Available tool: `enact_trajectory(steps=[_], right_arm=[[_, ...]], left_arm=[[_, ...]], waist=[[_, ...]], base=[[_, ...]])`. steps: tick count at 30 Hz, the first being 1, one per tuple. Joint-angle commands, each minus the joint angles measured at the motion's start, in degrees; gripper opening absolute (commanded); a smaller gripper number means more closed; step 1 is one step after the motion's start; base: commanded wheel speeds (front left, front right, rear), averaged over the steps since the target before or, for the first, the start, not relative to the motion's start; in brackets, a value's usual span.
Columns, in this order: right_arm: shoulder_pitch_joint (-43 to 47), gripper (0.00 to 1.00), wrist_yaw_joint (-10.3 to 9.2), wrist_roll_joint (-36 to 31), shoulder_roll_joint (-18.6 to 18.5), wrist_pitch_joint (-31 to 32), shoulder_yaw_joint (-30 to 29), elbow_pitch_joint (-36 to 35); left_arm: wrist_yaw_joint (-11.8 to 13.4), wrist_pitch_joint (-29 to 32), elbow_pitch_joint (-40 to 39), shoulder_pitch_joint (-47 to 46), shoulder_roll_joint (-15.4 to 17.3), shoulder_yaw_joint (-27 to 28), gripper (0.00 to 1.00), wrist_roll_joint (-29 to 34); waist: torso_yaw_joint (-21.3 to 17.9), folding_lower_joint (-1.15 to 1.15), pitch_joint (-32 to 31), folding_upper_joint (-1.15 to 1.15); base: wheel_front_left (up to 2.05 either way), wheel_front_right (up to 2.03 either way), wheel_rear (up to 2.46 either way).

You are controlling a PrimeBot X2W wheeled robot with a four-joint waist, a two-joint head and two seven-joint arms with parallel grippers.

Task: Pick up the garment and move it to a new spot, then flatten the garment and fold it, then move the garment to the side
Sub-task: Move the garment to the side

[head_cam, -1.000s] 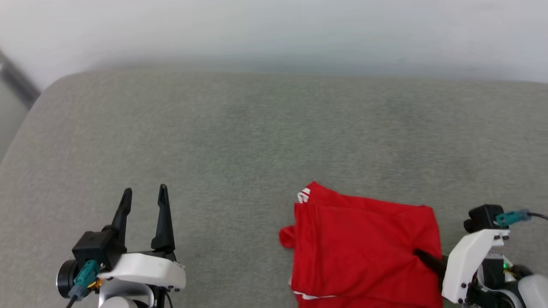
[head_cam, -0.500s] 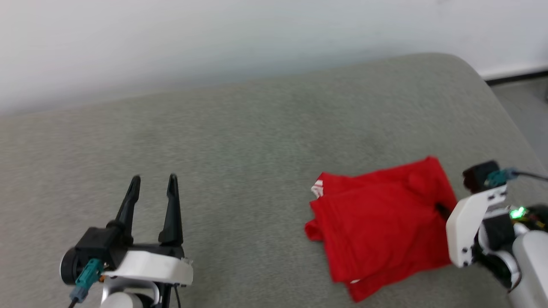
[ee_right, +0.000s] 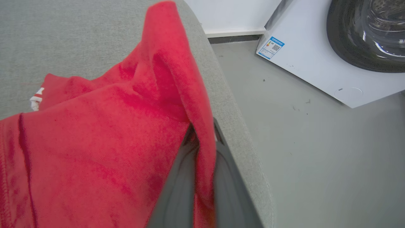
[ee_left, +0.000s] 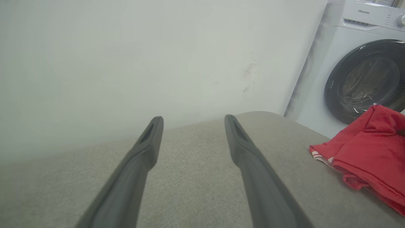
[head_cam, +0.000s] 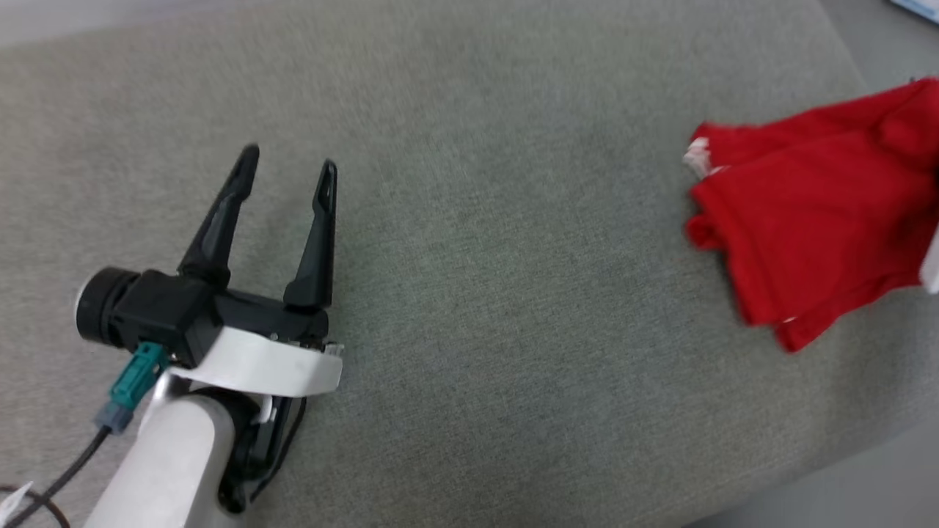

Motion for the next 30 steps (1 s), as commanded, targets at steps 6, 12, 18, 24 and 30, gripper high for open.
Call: enact_trajectory(steps=[6, 12, 18, 24, 30], right_arm=[[-6.4, 0.0, -0.08, -4.3, -0.8, -4.0, -9.3, 5.2], [-8.6, 0.49, -0.08, -8.5, 3.1, -8.9, -14.0, 10.9], [-9.8, 1.0, -0.08, -12.9, 4.4, -14.3, -19.0, 15.7], [-6.3, 1.0, -0.08, -14.7, 5.1, -19.2, -20.6, 13.4], [2.8, 1.0, -0.08, -10.7, 8.1, -19.9, -15.1, 4.7]], left_arm=[[-1.2, 2.5, -3.9, -5.5, 2.0, -0.6, 1.0, 1.7], [-1.6, 4.2, -5.6, -7.6, 3.2, -1.1, 1.0, 2.8], [-1.5, 3.6, -5.0, -7.2, 2.9, -1.5, 1.0, 2.5], [-0.6, -0.6, -0.2, -2.9, 0.8, -1.1, 1.0, -0.2], [1.3, -3.5, 3.4, 2.3, -0.7, 0.2, 1.0, -1.7]], waist=[[-0.7, 0.0, 11.2, 0.0], [0.0, 0.0, 14.4, 0.0], [0.3, 0.0, 13.7, 0.0], [1.1, 0.0, 5.4, 0.0], [2.7, 0.0, -2.5, 0.0]], base=[[0.0, 0.0, 0.0], [0.0, 0.0, 0.0], [0.0, 0.0, 0.0], [0.0, 0.0, 0.0], [0.0, 0.0, 0.0]])
